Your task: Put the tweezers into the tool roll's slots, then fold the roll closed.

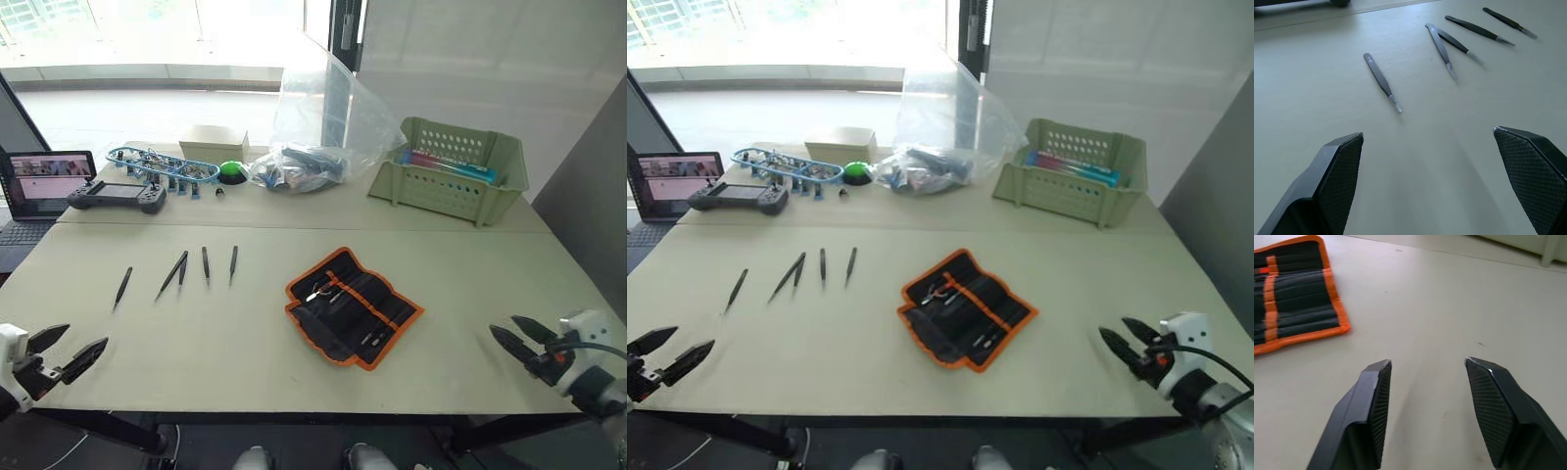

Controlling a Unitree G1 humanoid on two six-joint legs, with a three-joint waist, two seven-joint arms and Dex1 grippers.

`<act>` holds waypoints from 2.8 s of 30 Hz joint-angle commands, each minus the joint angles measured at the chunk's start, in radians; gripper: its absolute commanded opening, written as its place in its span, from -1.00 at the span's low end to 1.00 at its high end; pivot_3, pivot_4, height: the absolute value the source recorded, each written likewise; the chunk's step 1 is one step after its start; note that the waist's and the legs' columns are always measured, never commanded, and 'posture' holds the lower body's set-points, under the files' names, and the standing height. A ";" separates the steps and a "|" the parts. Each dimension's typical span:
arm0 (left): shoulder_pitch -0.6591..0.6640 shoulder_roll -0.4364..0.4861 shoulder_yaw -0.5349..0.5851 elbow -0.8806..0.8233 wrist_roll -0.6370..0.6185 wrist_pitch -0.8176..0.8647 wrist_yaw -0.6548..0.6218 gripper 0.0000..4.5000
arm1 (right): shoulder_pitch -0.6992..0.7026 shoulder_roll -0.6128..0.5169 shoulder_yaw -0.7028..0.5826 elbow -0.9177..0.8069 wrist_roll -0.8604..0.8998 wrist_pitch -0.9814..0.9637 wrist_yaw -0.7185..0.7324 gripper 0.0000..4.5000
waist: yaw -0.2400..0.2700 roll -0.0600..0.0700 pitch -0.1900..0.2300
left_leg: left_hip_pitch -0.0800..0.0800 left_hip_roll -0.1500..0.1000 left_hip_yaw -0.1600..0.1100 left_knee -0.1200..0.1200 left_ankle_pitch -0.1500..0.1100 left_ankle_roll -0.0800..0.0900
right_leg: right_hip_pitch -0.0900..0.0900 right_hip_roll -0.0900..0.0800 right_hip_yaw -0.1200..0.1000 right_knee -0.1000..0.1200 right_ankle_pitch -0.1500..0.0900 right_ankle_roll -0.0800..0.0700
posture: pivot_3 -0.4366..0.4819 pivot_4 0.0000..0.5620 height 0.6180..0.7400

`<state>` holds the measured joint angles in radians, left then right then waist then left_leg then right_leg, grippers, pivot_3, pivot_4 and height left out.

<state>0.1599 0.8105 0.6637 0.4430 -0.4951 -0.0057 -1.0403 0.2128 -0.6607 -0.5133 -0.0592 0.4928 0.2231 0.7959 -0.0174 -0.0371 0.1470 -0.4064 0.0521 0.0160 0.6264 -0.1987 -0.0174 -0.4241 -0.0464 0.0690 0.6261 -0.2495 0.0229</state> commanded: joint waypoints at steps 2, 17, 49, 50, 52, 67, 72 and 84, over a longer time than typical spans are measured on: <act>0.007 0.043 0.058 0.077 -0.003 -0.063 -0.025 1.00 | -0.002 -0.018 -0.067 0.054 0.002 -0.067 0.020 0.90 | 0.000 0.000 0.000 | 0.000 0.000 0.001 0.000 0.000 0.000 | 0.000 0.000 0.000 0.000 0.000 0.000 | -0.05 -0.47 1.00; 0.058 -0.196 0.086 -0.159 -0.076 0.026 0.257 1.00 | -0.094 0.012 0.134 -0.219 0.078 0.090 0.034 0.98 | -0.004 0.000 0.000 | 0.002 0.001 0.004 0.000 0.000 0.000 | 0.001 0.000 0.002 0.004 0.000 0.000 | -0.05 -0.47 1.00; -0.489 -0.191 -0.270 0.182 0.183 0.249 0.508 1.00 | -0.367 -0.129 0.347 -0.381 0.207 0.245 0.239 0.98 | 0.032 0.002 -0.004 | 0.002 -0.001 0.004 0.004 0.003 0.005 | 0.003 0.001 0.001 0.006 0.008 0.009 | -0.05 -0.47 1.00; -0.507 -0.192 -0.271 0.205 0.183 0.245 0.504 0.88 | -0.368 -0.129 0.344 -0.382 0.209 0.246 0.237 0.99 | 0.032 0.002 -0.004 | 0.002 -0.001 0.004 0.004 0.003 0.005 | 0.003 0.001 0.001 0.006 0.008 0.009 | -0.05 -0.47 1.00; -0.533 -0.194 -0.278 0.236 0.188 0.239 0.489 0.63 | -0.367 -0.129 0.343 -0.384 0.211 0.246 0.234 1.00 | 0.032 0.003 -0.004 | 0.002 -0.001 0.004 0.004 0.003 0.005 | 0.003 0.001 0.001 0.006 0.008 0.009 | -0.05 -0.47 1.00; -0.540 -0.214 -0.297 0.225 0.216 0.206 0.490 -0.98 | -0.334 -0.121 0.325 -0.379 0.206 0.233 0.208 1.00 | 0.042 0.004 -0.005 | 0.000 -0.002 0.004 0.008 0.003 0.005 | 0.005 0.000 0.001 0.006 0.008 0.011 | -0.05 -0.47 1.00; -0.521 -0.194 -0.289 0.127 0.235 0.171 0.529 -0.98 | -0.320 -0.112 0.323 -0.367 0.192 0.219 0.195 1.00 | 0.041 0.004 -0.005 | 0.000 -0.002 0.004 0.008 0.003 0.005 | 0.005 0.000 0.001 0.006 0.008 0.011 | -0.05 -0.47 1.00; -0.415 -0.164 -0.383 -0.604 0.077 0.557 0.492 -1.00 | -0.309 0.012 0.362 -0.224 -0.002 0.188 -0.030 0.65 | 0.019 -0.005 -0.001 | -0.003 -0.001 0.004 0.008 0.003 0.005 | 0.002 0.001 0.001 0.005 0.012 0.006 | -0.05 -0.47 1.00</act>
<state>-0.2315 0.6429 0.3311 -0.0782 -0.3708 0.4754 -0.5231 -0.0710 -0.6619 -0.1592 -0.2887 0.5178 0.4498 0.7875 0.0018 -0.0420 0.1459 -0.4089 0.0511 0.0202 0.6348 -0.1953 -0.0121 -0.4217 -0.0457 0.0709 0.6315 -0.2392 0.0312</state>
